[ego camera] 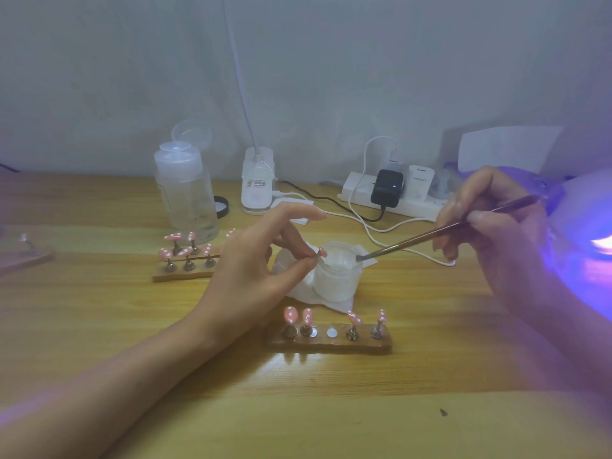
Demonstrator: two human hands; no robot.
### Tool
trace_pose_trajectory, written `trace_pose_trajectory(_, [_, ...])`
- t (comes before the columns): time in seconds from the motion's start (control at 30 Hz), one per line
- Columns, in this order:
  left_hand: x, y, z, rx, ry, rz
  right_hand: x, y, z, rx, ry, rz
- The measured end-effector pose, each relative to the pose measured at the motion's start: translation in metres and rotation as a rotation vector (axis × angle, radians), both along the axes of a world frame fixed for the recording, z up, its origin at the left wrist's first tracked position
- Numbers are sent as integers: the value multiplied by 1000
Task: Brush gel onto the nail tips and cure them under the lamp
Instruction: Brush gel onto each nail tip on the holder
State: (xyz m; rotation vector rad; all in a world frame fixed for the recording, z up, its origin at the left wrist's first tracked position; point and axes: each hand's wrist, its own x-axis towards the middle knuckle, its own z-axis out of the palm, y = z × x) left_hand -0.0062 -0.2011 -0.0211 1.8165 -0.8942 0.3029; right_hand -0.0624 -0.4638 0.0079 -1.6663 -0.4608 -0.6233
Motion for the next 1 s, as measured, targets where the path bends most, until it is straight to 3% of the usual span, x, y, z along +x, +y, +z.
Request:
trace_pose_trajectory(0.1, [0, 0, 0, -5, 11, 1, 2, -7, 2, 14, 3, -21])
trace_pose_trajectory(0.33, [1, 5, 6, -82, 147, -31, 8, -2, -8, 265, 87, -5])
trace_pose_trajectory(0.57, [-1, 16, 32, -249, 295, -152, 12, 1, -26, 552, 287, -50])
trace_pose_trajectory(0.7, [-14, 13, 46, -193, 256, -214, 12, 0, -26, 600, 331, -66])
trace_pose_trajectory(0.87, [-32, 6, 38, 64, 135, -189, 13, 1, -27, 602, 353, -81])
trace_pose_trajectory(1.0, [-41, 7, 24, 115, 94, -180, 14, 2, -27, 562, 370, -83])
